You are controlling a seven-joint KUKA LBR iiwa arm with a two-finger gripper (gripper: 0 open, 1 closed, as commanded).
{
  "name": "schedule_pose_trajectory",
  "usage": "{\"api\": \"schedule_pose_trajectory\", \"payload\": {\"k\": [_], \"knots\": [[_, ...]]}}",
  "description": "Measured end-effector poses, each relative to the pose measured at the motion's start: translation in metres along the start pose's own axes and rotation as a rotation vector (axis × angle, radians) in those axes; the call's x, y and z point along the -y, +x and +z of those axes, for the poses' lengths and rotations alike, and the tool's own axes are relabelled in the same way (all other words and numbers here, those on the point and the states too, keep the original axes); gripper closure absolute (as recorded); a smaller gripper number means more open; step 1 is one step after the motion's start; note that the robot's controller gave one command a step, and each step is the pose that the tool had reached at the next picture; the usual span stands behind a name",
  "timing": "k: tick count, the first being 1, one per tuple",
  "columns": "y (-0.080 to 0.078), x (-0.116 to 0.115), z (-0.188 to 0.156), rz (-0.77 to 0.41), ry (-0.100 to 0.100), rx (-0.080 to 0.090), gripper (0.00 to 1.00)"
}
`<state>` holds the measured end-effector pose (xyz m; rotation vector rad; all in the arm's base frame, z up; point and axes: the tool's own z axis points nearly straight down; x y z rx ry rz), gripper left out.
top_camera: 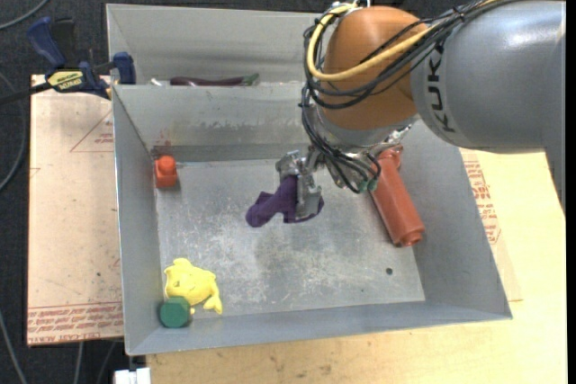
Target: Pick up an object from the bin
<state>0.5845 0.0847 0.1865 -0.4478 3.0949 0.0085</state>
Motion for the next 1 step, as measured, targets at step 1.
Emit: {"api": "schedule_pose_trajectory", "payload": {"k": [1], "knots": [[0.0022,-0.0086,-0.0865,0.066,0.000,0.004,1.00]]}}
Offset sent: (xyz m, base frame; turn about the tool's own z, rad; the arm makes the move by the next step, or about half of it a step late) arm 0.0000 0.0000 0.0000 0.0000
